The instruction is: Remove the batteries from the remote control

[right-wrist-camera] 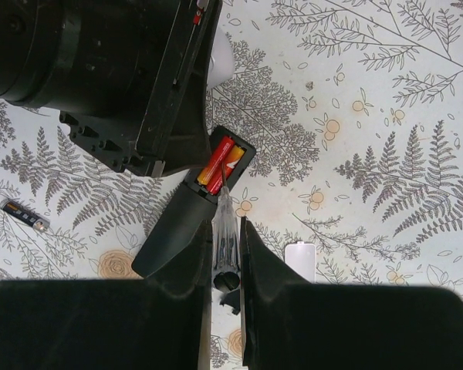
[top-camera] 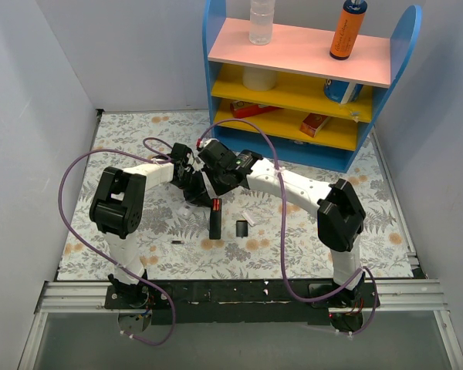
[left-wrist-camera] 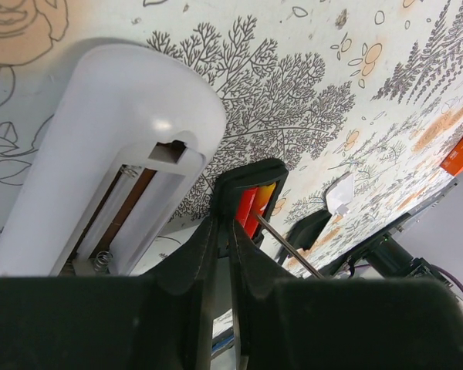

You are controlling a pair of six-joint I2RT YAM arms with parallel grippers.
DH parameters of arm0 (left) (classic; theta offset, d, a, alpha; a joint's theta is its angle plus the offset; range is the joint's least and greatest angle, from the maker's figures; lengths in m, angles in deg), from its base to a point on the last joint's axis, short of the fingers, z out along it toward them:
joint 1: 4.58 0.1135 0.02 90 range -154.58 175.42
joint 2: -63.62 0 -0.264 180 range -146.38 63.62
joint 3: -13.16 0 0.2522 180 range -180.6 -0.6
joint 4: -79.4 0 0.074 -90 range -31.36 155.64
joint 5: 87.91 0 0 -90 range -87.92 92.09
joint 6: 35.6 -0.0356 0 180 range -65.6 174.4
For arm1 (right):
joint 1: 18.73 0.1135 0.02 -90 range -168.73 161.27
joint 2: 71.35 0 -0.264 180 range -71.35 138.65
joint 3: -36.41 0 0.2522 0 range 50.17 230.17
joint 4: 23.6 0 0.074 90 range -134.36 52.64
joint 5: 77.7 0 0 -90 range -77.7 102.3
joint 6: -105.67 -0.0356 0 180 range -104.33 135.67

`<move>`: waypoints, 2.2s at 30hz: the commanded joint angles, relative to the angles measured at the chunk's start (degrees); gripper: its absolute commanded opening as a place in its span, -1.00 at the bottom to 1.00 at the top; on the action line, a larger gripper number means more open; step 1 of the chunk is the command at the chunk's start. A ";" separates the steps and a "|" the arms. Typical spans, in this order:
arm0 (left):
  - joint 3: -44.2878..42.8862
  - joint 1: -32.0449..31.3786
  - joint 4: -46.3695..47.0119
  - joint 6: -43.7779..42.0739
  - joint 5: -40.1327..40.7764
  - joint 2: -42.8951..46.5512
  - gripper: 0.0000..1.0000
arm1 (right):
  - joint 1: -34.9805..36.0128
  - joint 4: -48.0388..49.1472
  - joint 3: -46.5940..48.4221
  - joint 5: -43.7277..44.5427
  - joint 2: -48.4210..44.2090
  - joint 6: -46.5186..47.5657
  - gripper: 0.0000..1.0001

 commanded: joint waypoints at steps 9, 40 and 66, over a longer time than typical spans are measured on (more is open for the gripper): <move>0.34 -0.50 -0.20 -0.26 1.94 -0.85 -0.90 | 1.32 2.69 -6.20 -2.44 2.30 1.53 -0.97; 0.08 -0.15 -1.34 -0.08 4.40 -1.91 -0.85 | -5.45 21.15 -25.97 -22.65 -6.23 2.42 -0.97; 0.69 -0.15 0.85 -0.17 2.29 1.08 -0.89 | -9.67 30.74 -32.41 -28.72 -13.79 2.76 -0.97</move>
